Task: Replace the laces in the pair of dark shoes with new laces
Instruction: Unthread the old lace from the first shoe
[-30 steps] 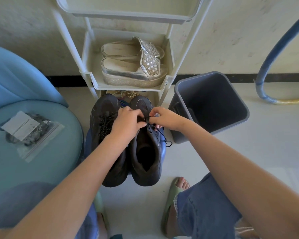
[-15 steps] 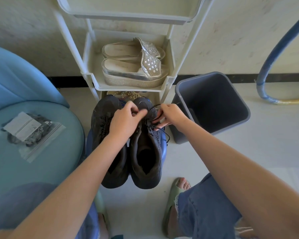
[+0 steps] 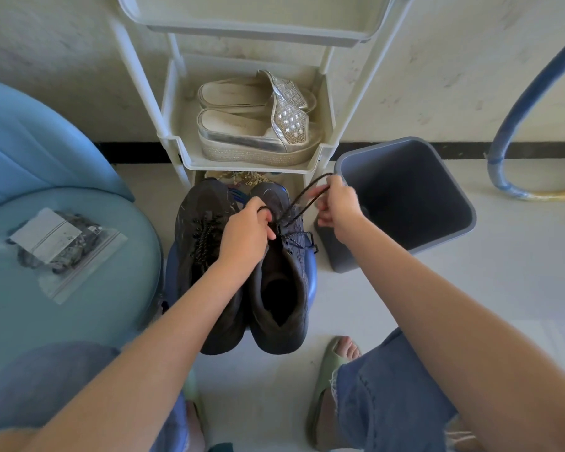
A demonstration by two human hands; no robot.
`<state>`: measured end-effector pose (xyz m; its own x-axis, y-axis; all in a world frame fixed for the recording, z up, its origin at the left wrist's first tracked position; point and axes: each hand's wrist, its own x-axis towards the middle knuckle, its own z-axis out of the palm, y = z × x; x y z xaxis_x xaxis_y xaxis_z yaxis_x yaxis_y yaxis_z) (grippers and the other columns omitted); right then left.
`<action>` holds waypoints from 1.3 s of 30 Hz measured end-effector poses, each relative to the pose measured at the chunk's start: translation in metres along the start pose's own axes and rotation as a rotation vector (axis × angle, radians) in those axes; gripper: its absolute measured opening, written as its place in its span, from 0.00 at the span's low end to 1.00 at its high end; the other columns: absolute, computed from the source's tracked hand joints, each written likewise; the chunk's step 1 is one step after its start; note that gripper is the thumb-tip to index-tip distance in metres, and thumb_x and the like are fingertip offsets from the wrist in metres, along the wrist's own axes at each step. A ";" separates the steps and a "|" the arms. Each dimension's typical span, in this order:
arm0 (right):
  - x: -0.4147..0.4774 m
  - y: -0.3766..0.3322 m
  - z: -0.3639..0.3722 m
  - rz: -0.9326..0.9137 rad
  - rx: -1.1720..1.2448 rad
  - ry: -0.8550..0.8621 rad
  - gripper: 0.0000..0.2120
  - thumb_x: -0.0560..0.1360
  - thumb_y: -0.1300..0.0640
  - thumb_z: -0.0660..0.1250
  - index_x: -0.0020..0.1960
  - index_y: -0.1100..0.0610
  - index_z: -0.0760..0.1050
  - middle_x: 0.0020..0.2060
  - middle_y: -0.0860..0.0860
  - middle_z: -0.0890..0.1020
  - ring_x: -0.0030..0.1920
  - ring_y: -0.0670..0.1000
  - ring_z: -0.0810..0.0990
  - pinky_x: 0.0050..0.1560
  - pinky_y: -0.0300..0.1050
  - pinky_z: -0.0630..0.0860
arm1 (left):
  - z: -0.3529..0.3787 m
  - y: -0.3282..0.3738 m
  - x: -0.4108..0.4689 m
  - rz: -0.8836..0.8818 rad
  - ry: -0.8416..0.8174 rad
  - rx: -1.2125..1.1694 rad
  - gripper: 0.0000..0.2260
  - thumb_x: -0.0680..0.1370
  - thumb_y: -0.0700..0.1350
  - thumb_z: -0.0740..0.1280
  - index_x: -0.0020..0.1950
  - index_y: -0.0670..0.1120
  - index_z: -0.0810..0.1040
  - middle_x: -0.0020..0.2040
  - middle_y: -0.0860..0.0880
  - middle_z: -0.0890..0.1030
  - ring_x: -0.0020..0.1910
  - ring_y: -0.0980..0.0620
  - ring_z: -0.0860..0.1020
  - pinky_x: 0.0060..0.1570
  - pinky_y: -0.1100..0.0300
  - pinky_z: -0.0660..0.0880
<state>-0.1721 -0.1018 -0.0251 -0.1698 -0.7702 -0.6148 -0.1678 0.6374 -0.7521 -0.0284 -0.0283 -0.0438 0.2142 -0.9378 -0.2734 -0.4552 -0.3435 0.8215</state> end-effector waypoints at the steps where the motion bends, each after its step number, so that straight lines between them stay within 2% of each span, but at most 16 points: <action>1: 0.000 -0.003 -0.001 -0.068 0.074 0.066 0.19 0.78 0.56 0.53 0.32 0.58 0.73 0.20 0.49 0.65 0.19 0.48 0.61 0.24 0.37 0.61 | -0.001 0.000 0.001 -0.015 -0.004 -0.020 0.09 0.82 0.41 0.53 0.48 0.45 0.72 0.33 0.46 0.81 0.35 0.62 0.74 0.36 0.65 0.67; 4: -0.001 -0.011 -0.008 -0.145 0.221 0.181 0.13 0.73 0.58 0.60 0.30 0.55 0.72 0.25 0.49 0.63 0.25 0.47 0.60 0.30 0.39 0.62 | -0.005 -0.001 0.002 -0.043 -0.003 -0.096 0.09 0.82 0.38 0.52 0.47 0.43 0.70 0.35 0.44 0.81 0.37 0.65 0.76 0.38 0.74 0.68; 7: -0.008 -0.022 -0.007 -0.119 0.563 -0.090 0.11 0.74 0.59 0.64 0.32 0.55 0.72 0.27 0.47 0.70 0.27 0.46 0.68 0.42 0.42 0.69 | -0.004 0.000 0.000 -0.008 -0.016 -0.050 0.10 0.81 0.36 0.52 0.48 0.43 0.71 0.35 0.43 0.82 0.36 0.68 0.74 0.37 0.80 0.66; 9: -0.011 -0.026 -0.002 -0.156 0.490 -0.222 0.12 0.75 0.55 0.67 0.33 0.55 0.74 0.26 0.46 0.74 0.28 0.46 0.71 0.45 0.45 0.71 | -0.004 -0.001 -0.001 0.010 -0.043 -0.021 0.11 0.80 0.34 0.51 0.49 0.42 0.72 0.36 0.43 0.82 0.35 0.67 0.74 0.37 0.80 0.66; 11: -0.014 -0.027 -0.002 -0.196 0.300 -0.175 0.12 0.75 0.50 0.69 0.35 0.55 0.77 0.23 0.44 0.73 0.25 0.45 0.68 0.42 0.44 0.72 | -0.005 -0.002 0.000 0.010 -0.065 -0.005 0.12 0.80 0.33 0.51 0.50 0.42 0.74 0.36 0.44 0.82 0.35 0.65 0.74 0.36 0.80 0.66; 14: -0.013 -0.028 -0.011 -0.182 0.414 -0.135 0.11 0.77 0.54 0.66 0.38 0.56 0.75 0.21 0.47 0.62 0.23 0.47 0.57 0.48 0.46 0.75 | -0.006 -0.002 0.004 -0.070 -0.067 -0.120 0.14 0.78 0.32 0.51 0.46 0.43 0.74 0.35 0.48 0.81 0.33 0.64 0.76 0.32 0.76 0.67; 15: -0.011 -0.028 -0.014 -0.178 0.426 -0.123 0.10 0.78 0.56 0.65 0.38 0.57 0.73 0.20 0.47 0.61 0.22 0.46 0.56 0.50 0.46 0.78 | -0.006 -0.002 0.005 -0.124 -0.067 -0.182 0.15 0.77 0.31 0.50 0.44 0.43 0.74 0.35 0.48 0.80 0.36 0.60 0.78 0.36 0.73 0.70; 16: -0.010 -0.028 -0.017 -0.196 0.371 -0.088 0.10 0.78 0.57 0.64 0.38 0.57 0.71 0.19 0.47 0.62 0.20 0.46 0.58 0.50 0.47 0.79 | -0.006 -0.002 0.007 -0.174 -0.063 -0.242 0.16 0.76 0.30 0.50 0.42 0.43 0.74 0.35 0.47 0.80 0.38 0.55 0.79 0.42 0.66 0.72; 18: -0.007 -0.025 -0.020 -0.304 -0.043 0.056 0.07 0.78 0.58 0.61 0.41 0.57 0.69 0.23 0.49 0.74 0.24 0.48 0.70 0.47 0.48 0.77 | -0.006 0.000 0.008 -0.231 -0.045 -0.299 0.16 0.75 0.29 0.49 0.42 0.43 0.74 0.36 0.48 0.80 0.40 0.52 0.79 0.45 0.59 0.73; 19: -0.007 -0.022 -0.021 -0.356 -0.327 0.127 0.06 0.78 0.56 0.60 0.45 0.58 0.71 0.33 0.52 0.80 0.34 0.50 0.76 0.47 0.48 0.75 | -0.006 0.001 0.007 -0.231 -0.052 -0.283 0.16 0.76 0.30 0.50 0.43 0.43 0.74 0.37 0.49 0.80 0.40 0.53 0.78 0.43 0.61 0.72; 21: -0.005 -0.015 -0.019 -0.417 -0.690 0.178 0.13 0.79 0.54 0.59 0.56 0.62 0.71 0.51 0.57 0.78 0.53 0.56 0.75 0.51 0.48 0.72 | -0.007 0.006 0.004 -0.176 -0.058 -0.158 0.15 0.77 0.32 0.51 0.42 0.45 0.74 0.38 0.53 0.79 0.38 0.56 0.75 0.36 0.69 0.70; 23: -0.005 -0.010 -0.015 -0.396 -0.847 0.070 0.15 0.78 0.53 0.62 0.58 0.64 0.74 0.57 0.59 0.75 0.56 0.59 0.75 0.54 0.50 0.75 | -0.004 0.008 0.001 -0.090 -0.033 -0.010 0.12 0.79 0.36 0.53 0.45 0.47 0.75 0.44 0.51 0.77 0.40 0.54 0.73 0.35 0.69 0.68; 27: -0.008 0.002 -0.004 -0.228 -0.948 -0.128 0.23 0.75 0.46 0.68 0.61 0.60 0.70 0.64 0.58 0.66 0.55 0.61 0.78 0.55 0.51 0.75 | 0.000 0.008 -0.001 -0.112 -0.044 0.100 0.11 0.77 0.41 0.62 0.59 0.42 0.73 0.58 0.44 0.72 0.55 0.47 0.73 0.53 0.58 0.69; 32: -0.011 0.011 0.013 -0.365 -1.235 -0.148 0.20 0.72 0.38 0.68 0.55 0.52 0.79 0.71 0.57 0.56 0.71 0.63 0.54 0.72 0.57 0.55 | -0.001 0.008 -0.005 -0.216 -0.133 0.165 0.31 0.72 0.46 0.73 0.70 0.45 0.61 0.68 0.42 0.62 0.68 0.43 0.64 0.65 0.54 0.64; 36: -0.012 0.007 0.016 -0.544 -1.173 -0.063 0.12 0.73 0.43 0.69 0.52 0.49 0.79 0.76 0.56 0.50 0.75 0.64 0.38 0.73 0.62 0.38 | -0.002 0.005 -0.007 -0.181 -0.168 0.152 0.31 0.72 0.43 0.73 0.71 0.43 0.61 0.69 0.42 0.60 0.67 0.43 0.66 0.65 0.55 0.64; 39: -0.021 0.005 0.022 -0.673 -1.103 -0.261 0.13 0.73 0.39 0.67 0.50 0.47 0.80 0.70 0.52 0.62 0.72 0.59 0.50 0.71 0.54 0.47 | -0.003 0.003 -0.006 -0.208 -0.160 0.094 0.40 0.71 0.43 0.74 0.75 0.43 0.52 0.72 0.41 0.55 0.69 0.44 0.64 0.64 0.57 0.64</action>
<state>-0.1484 -0.0834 -0.0212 0.4275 -0.8456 -0.3198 -0.8651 -0.2800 -0.4161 -0.0285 -0.0233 -0.0376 0.1753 -0.8402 -0.5131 -0.4954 -0.5257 0.6916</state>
